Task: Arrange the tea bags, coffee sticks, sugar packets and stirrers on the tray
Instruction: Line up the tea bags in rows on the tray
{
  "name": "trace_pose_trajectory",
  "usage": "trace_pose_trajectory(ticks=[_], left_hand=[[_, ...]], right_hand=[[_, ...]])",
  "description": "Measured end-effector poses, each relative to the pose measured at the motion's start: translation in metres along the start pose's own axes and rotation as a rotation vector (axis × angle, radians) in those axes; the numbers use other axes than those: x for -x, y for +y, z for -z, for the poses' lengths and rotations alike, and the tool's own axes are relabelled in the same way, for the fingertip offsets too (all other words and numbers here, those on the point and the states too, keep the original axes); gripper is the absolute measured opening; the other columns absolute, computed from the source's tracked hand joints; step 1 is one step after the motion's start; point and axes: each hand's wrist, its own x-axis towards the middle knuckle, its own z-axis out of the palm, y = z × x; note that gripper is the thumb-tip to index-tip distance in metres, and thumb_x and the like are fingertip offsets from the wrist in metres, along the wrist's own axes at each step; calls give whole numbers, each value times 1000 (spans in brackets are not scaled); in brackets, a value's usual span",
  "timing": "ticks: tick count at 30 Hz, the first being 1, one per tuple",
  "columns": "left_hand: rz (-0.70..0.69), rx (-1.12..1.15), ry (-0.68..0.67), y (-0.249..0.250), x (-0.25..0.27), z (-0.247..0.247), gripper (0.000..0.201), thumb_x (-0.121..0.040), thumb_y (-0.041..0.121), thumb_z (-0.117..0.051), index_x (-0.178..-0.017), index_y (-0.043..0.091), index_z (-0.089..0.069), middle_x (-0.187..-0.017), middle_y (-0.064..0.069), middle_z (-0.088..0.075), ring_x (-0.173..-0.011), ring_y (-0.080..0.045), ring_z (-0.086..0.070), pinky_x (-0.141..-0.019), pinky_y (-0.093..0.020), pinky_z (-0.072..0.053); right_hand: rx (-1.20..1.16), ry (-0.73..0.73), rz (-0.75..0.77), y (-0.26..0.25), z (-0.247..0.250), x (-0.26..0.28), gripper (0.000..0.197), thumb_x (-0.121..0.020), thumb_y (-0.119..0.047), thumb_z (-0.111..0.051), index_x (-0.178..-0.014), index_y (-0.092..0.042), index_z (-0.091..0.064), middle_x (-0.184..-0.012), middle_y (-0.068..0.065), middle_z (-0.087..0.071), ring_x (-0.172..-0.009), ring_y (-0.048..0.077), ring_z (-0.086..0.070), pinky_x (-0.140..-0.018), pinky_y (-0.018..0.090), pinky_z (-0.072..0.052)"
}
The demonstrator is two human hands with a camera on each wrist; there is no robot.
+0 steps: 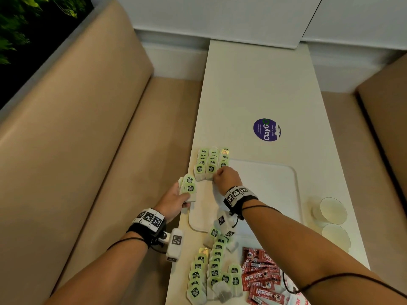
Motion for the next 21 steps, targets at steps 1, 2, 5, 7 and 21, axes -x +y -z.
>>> trace_pose_trajectory(ticks=[1,2,5,7,21], left_hand=[[-6,-2,-5,0,0,0,34,-97,-4,-51,-120,21,-55,-116,-8,-70,-101,-18,-66,-72,-28,-52],[-12,-1,-2,-1,-1,0,33,-97,-3,-52,-120,20,-55,-119,-9,-70,-105,-21,-67,-76,-31,-53],[-36,19,16,1,-1,-1,28,-98,-3,-55,-113,20,-56,-115,-8,-71,-105,-23,-66,-83,-36,-55],[-49,39,16,3,0,-2,27,-98,-2,-55,-113,20,-57,-113,-8,-70,-98,-22,-65,-77,-32,-56],[-104,-21,-8,10,1,-15,24,-99,8,-59,-118,22,-58,-100,-1,-72,-81,-16,-59,-66,-29,-48]], right_hand=[[-24,9,-11,0,1,2,3,-91,-24,-59,-93,-22,-56,-90,-2,-63,-85,25,-62,-74,33,-50],[-38,21,-18,0,1,5,9,-92,-24,-59,-99,-23,-54,-91,-2,-60,-85,25,-61,-74,33,-47],[-70,28,47,1,3,16,16,-95,-30,-58,-106,-22,-51,-89,-3,-61,-83,23,-61,-76,36,-51],[-117,-9,142,2,2,26,13,-96,-35,-59,-98,-22,-57,-82,-4,-64,-77,18,-63,-79,40,-56],[-232,-111,317,16,-19,73,25,-99,-38,-61,-93,-16,-72,-82,-1,-71,-78,18,-66,-78,39,-56]])
